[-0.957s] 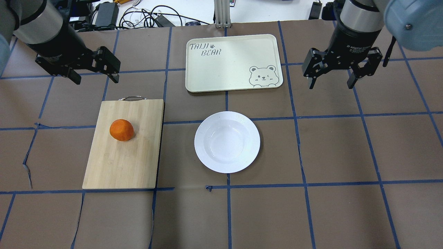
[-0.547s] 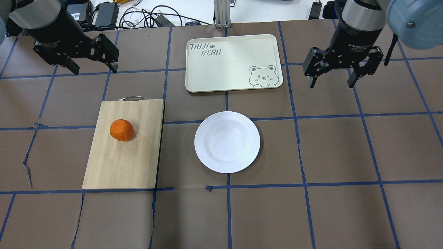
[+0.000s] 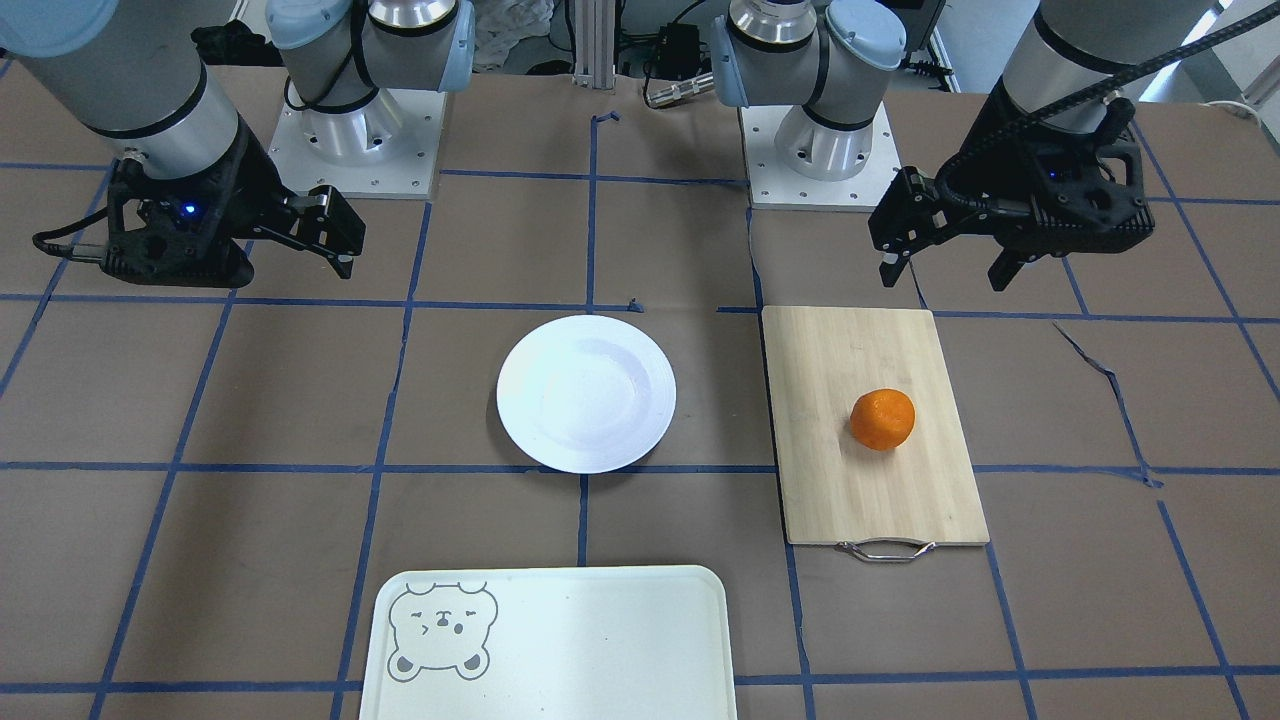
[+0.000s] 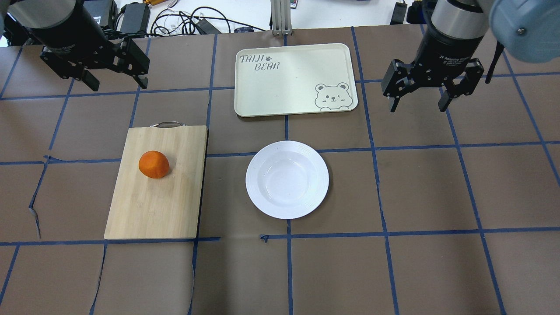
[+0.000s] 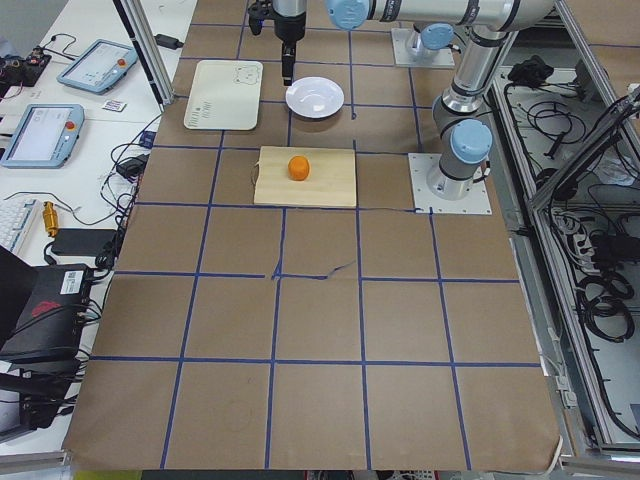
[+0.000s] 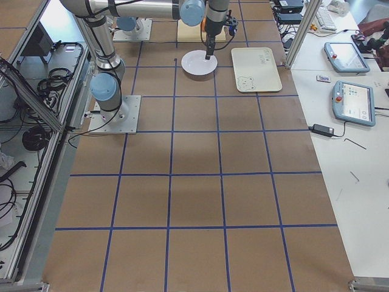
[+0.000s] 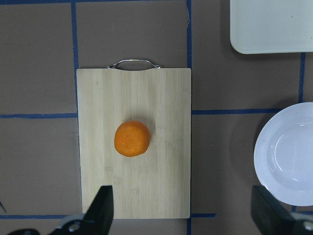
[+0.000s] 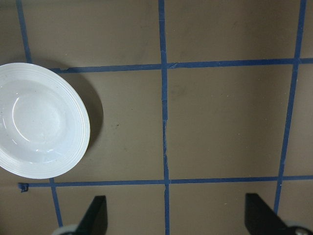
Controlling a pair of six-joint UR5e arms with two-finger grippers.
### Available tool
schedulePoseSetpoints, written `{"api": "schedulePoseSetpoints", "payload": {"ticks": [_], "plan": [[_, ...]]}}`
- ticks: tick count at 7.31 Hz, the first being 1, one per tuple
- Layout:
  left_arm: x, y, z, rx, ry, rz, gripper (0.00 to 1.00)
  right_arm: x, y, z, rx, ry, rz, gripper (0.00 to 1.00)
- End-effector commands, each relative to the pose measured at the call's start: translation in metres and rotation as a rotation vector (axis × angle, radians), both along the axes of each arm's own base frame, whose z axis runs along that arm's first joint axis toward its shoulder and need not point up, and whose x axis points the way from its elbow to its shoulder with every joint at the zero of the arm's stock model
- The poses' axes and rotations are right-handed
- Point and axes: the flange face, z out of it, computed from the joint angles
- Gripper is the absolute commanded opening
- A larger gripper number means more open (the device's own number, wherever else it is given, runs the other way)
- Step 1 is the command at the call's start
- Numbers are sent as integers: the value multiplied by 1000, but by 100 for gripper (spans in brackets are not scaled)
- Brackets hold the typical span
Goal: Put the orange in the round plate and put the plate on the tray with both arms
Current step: 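Lower the left gripper onto the orange on the cutting board and grasp it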
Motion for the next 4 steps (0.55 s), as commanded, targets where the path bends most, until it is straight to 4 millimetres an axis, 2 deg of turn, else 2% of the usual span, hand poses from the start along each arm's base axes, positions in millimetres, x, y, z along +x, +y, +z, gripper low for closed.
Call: {"api": "schedulePoseSetpoints", "payload": {"ticks": [1,2,4], "plan": [[1,0,-1,1,1,1,100,1,0,1,-1,0,4,100],[1,-2,-8,10,2,-5,100,0,0,-1,-1,0,4,100],[14,-24,-45,80,-49,-2,100,0,0,-2,-1,-2,4,100]]}}
